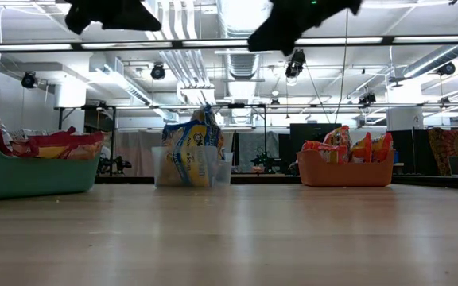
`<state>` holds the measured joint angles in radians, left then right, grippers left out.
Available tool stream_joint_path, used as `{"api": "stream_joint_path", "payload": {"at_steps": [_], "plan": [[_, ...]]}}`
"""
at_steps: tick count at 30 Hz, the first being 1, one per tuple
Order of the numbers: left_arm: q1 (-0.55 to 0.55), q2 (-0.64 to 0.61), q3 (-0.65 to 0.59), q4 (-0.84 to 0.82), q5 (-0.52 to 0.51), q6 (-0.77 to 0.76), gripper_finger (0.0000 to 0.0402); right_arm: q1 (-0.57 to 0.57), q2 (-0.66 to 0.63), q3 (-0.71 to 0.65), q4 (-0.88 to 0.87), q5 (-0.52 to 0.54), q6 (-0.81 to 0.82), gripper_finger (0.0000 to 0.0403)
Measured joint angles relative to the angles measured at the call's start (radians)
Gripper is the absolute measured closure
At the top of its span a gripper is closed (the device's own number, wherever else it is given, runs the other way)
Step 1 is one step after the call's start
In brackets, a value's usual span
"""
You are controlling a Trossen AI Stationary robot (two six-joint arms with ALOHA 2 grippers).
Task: Sort Maruchan noodles
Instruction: Put the blue noodle pack in the transparent bin
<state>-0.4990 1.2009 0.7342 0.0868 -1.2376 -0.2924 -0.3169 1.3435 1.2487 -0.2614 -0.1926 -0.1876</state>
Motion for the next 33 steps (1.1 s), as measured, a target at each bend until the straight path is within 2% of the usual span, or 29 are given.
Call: {"api": "stream_joint_path", "payload": {"at_steps": [5, 8, 12, 18, 22, 28, 33], "plan": [[0.084, 0.057, 0.048, 0.001, 0.102, 0.054, 0.0402, 0.050, -0.136, -0.242, 0.183, 0.000, 0.084, 0.0268], [0.168, 0.083, 0.080, 0.001, 0.225, 0.108, 0.0402, 0.080, -0.183, -0.351, 0.271, 0.001, 0.114, 0.0270], [0.298, 0.108, 0.109, 0.001, 0.381, 0.185, 0.0402, 0.118, -0.227, -0.437, 0.305, 0.001, 0.108, 0.0271], [0.530, 0.130, 0.120, 0.011, 0.600, 0.259, 0.0402, 0.165, -0.274, -0.508, 0.304, 0.001, 0.074, 0.0271], [0.680, 0.151, 0.120, 0.023, 0.636, 0.272, 0.0402, 0.179, -0.289, -0.533, 0.312, 0.001, 0.060, 0.0271], [0.815, 0.236, 0.120, 0.110, 0.827, 0.270, 0.0402, 0.182, -0.288, -0.549, 0.344, 0.002, 0.057, 0.0271], [0.845, 0.287, 0.121, 0.120, 0.802, 0.284, 0.0402, 0.182, -0.288, -0.551, 0.342, 0.002, 0.069, 0.0271]]}}
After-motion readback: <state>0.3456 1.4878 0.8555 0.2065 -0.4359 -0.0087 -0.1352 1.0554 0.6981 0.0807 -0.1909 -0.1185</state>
